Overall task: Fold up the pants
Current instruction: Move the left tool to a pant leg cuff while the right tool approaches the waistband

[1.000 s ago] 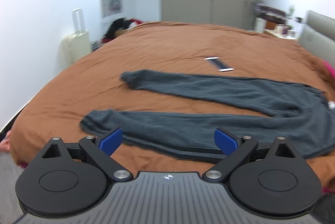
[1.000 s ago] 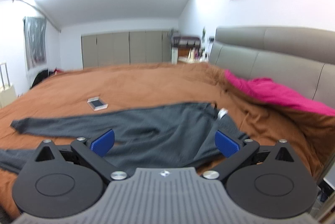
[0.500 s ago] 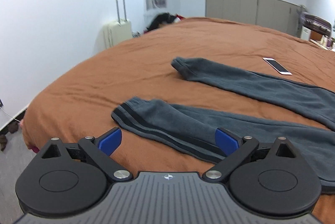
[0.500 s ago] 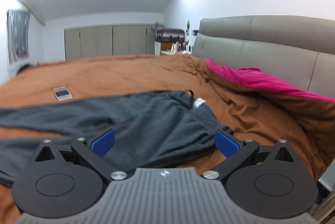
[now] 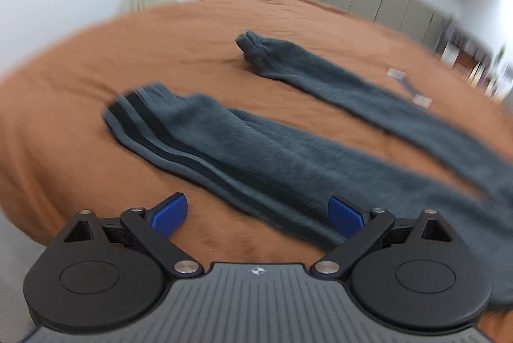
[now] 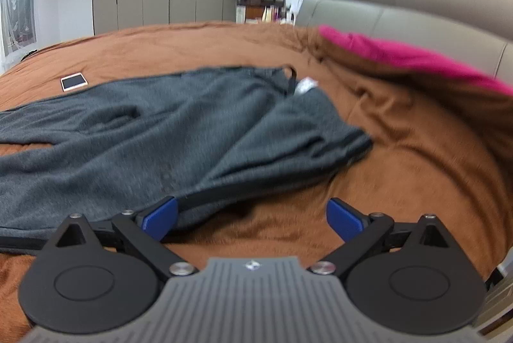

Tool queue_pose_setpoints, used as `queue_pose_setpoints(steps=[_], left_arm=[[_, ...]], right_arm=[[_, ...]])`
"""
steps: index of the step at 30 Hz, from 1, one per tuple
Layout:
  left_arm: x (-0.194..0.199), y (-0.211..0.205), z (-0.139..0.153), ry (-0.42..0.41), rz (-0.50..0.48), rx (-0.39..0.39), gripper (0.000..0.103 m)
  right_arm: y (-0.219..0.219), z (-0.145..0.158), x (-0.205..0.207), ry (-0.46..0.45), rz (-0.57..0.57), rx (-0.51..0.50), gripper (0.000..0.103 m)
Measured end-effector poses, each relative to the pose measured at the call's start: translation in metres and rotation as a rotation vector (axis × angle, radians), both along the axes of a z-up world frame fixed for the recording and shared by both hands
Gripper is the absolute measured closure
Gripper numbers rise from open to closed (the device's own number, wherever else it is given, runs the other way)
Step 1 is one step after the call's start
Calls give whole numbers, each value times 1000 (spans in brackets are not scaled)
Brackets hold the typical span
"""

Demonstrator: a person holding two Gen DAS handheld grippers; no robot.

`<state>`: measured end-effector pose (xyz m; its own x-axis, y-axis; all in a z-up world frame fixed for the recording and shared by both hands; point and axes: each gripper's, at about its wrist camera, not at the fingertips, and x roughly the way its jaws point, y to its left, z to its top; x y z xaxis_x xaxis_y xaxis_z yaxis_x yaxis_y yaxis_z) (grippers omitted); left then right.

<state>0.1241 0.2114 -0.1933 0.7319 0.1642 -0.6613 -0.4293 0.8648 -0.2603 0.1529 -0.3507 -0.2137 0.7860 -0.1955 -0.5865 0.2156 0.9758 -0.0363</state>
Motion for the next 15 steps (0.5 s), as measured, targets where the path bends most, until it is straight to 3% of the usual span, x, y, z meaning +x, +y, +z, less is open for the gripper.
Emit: queue_pose_setpoints(steps=[3, 4, 6, 11, 15], left_arm=[[4, 18, -6, -87, 10, -147, 0], [7, 22, -7, -94, 25, -176, 0], [13, 30, -9, -96, 53, -213, 0], [25, 35, -6, -102, 63, -211, 0], [31, 38, -6, -91, 59, -222, 0]], right_arm=[[-13, -10, 6, 18, 8, 113, 18], [-18, -13, 9, 15, 12, 162, 25], [-28, -21, 16, 21, 13, 254, 27], [-36, -23, 37, 43, 32, 287, 39], [-53, -19, 54, 86, -10, 399, 44]])
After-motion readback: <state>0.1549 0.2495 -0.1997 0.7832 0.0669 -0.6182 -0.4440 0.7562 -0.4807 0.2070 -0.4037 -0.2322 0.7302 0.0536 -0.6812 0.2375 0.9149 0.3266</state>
